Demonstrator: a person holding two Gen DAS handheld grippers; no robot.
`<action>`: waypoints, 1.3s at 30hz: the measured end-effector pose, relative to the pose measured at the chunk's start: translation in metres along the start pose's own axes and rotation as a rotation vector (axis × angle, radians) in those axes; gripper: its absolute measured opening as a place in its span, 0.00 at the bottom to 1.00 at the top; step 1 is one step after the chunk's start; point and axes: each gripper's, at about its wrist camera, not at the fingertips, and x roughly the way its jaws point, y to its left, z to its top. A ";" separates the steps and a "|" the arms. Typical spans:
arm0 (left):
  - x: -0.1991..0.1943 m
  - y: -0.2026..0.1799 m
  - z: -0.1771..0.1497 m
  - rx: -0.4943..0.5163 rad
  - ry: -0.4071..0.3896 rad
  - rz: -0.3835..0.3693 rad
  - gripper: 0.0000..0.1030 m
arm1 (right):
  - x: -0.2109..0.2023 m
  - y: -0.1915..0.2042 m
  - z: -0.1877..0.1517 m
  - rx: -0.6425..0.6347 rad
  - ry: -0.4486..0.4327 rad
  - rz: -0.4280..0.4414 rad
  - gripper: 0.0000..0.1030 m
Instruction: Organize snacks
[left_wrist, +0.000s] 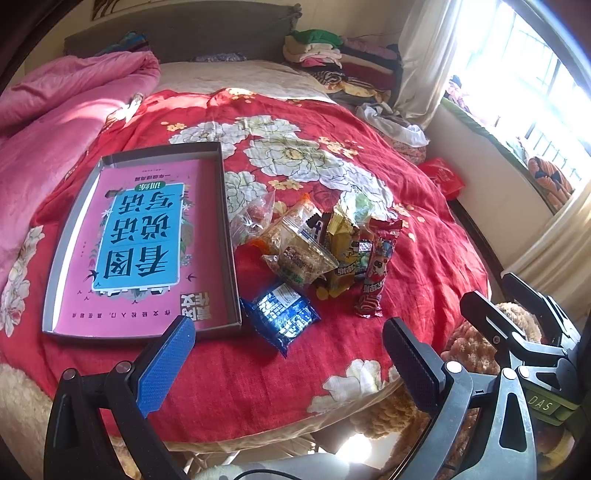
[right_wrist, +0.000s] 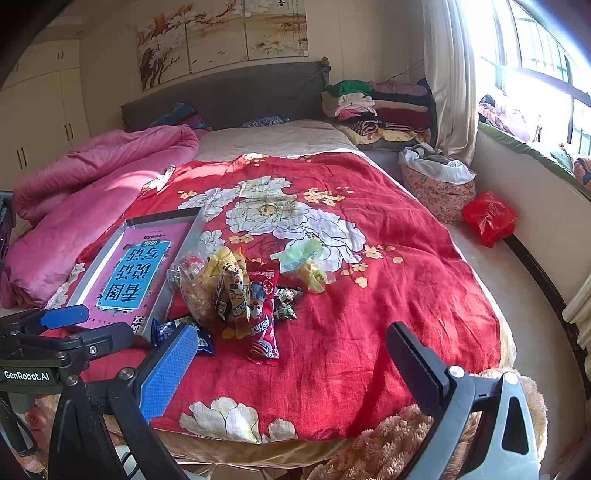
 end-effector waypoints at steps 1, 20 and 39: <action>0.000 0.000 0.000 0.000 0.001 -0.001 0.99 | 0.000 -0.001 0.000 0.001 0.002 0.001 1.00; 0.005 -0.006 -0.003 0.018 0.028 -0.020 0.99 | 0.005 -0.001 -0.001 0.001 0.009 -0.005 1.00; 0.016 -0.006 -0.001 0.072 0.066 -0.070 0.99 | 0.019 -0.005 -0.003 0.011 0.047 0.000 1.00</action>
